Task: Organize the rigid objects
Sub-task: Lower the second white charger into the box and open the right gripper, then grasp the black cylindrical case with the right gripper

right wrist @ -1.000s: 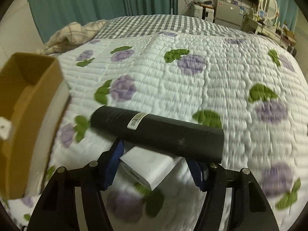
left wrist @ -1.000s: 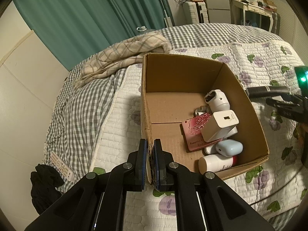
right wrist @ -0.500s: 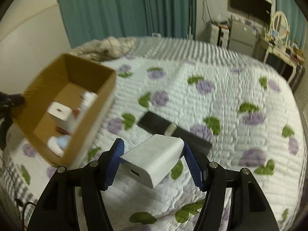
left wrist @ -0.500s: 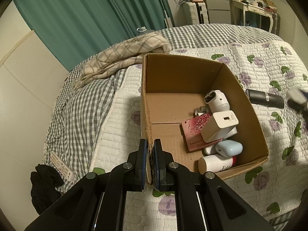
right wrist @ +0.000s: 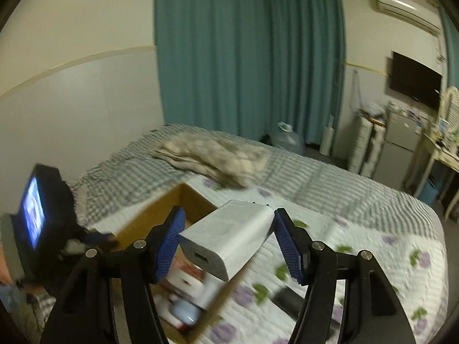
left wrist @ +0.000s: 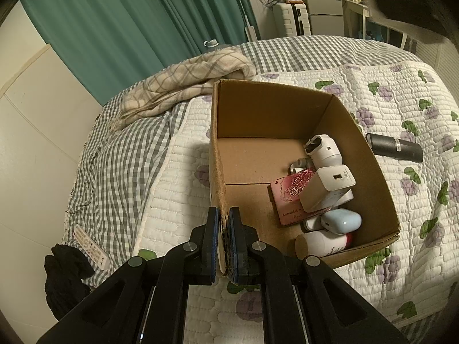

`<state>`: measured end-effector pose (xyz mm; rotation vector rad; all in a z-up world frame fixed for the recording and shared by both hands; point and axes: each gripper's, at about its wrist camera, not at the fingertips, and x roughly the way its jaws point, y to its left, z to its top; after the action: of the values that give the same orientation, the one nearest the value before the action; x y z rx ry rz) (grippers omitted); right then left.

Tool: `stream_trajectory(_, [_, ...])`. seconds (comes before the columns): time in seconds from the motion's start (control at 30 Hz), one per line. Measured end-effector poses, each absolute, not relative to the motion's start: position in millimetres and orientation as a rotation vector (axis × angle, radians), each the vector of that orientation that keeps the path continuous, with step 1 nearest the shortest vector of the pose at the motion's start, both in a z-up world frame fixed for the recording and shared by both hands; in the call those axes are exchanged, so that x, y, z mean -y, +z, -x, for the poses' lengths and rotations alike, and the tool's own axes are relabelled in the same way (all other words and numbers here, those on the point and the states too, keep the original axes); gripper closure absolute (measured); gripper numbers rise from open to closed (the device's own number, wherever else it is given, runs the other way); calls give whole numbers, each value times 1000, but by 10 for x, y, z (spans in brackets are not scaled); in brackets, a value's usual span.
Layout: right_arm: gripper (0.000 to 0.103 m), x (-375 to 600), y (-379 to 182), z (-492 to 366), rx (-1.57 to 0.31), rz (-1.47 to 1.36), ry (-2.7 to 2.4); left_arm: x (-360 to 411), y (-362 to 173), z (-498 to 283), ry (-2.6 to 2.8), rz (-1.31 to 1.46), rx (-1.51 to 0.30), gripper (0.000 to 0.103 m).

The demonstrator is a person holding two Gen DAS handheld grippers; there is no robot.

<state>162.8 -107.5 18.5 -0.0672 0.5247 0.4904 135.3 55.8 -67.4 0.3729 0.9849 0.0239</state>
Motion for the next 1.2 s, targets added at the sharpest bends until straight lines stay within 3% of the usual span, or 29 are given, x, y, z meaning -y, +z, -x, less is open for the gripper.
stream_trajectory(0.37, [40,350,-863,-2155,-784,105,514,-560,-680,-1371,22,-371,-982,97])
stream_trajectory(0.6, [39,261,-1055,-2145,-811,128,539,-561,-680,-1370,22,-370,-983,97])
stream_trajectory(0.63, [38,257,-1039,-2137,-808,131,543,-562,-679,-1377,21,-368,-983,97])
stream_trajectory(0.7, [11,293,-988,-2124,-775,141,530,-554,-687,-1392,21,-364,-985,97])
stream_trajectory(0.73, [8,350,-928,-2103,-743,142,513,-558,-691,-1389,18,-363,-987,97])
stream_trajectory(1.2, [8,1700,123,-1870,-558,208,300,-548,-706,-1401,31,-361,-985,97])
